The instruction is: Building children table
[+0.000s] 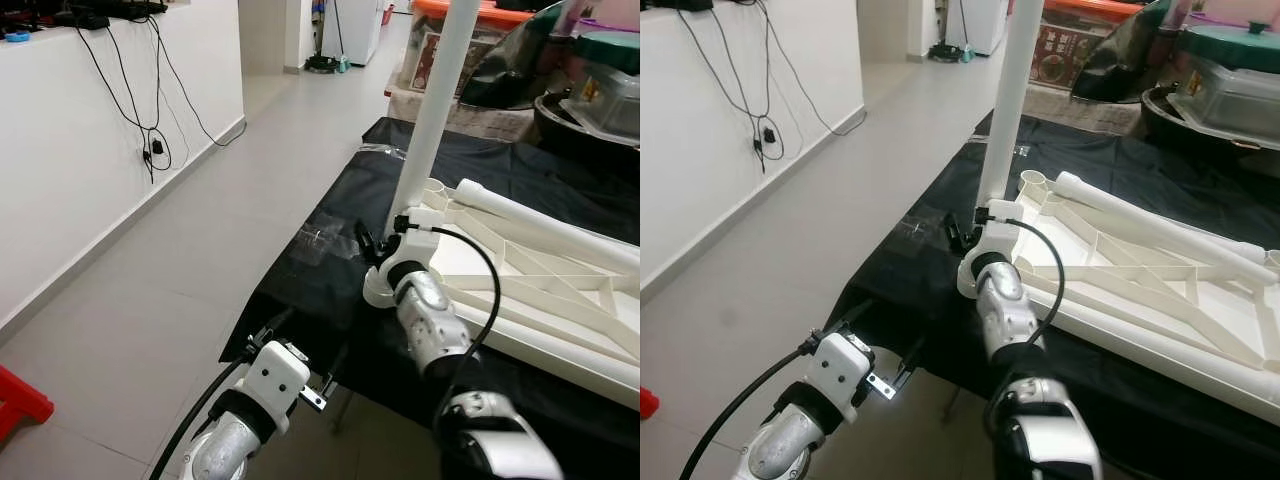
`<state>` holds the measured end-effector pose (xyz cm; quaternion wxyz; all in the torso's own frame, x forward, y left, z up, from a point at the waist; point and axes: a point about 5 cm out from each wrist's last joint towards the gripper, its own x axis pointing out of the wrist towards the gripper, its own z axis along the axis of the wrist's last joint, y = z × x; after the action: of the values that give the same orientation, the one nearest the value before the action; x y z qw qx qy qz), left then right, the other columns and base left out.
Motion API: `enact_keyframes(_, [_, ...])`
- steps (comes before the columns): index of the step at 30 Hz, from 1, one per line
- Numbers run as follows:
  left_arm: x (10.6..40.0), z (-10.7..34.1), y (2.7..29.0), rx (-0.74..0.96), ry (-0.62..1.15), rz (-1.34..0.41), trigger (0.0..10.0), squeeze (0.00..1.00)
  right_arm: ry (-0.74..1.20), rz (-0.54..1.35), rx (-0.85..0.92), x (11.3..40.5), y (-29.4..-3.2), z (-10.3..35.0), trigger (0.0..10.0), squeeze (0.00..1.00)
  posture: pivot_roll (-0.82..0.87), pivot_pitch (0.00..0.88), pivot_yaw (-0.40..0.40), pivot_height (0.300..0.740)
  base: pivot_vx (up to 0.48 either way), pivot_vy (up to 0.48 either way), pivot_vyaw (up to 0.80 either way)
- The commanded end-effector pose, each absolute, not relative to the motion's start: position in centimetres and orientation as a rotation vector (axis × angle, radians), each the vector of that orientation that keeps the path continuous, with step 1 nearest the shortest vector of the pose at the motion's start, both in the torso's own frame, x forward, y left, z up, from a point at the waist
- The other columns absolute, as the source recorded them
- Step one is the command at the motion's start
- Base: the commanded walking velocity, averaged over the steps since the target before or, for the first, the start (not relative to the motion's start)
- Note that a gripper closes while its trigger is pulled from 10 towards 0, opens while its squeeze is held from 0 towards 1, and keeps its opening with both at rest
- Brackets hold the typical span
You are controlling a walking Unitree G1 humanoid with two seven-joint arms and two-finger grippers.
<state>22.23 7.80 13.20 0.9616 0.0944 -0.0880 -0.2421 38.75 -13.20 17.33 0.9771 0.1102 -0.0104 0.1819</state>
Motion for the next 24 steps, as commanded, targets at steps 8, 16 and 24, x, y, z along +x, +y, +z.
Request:
enact_keyframes(8, [22.1,12.8,7.6,0.198,-0.161,-0.497,10.0,0.00,0.097,0.993,0.157,37.0,-9.4,17.2,10.0,0.00,0.09,0.071,-0.089,0.740,0.000,0.000,0.00])
enact_keyframes(16, [22.0,12.8,7.6,0.197,-0.159,-0.496,10.0,0.00,0.186,1.338,0.062,35.6,-8.3,16.3,10.0,0.00,0.10,0.071,-0.095,0.740,0.000,0.000,0.00])
enact_keyframes(24, [22.0,12.7,7.6,0.197,-0.157,-0.497,10.0,0.00,0.093,1.153,0.053,37.0,-8.0,17.2,0.0,0.00,0.10,0.062,-0.096,0.740,0.000,0.000,0.00])
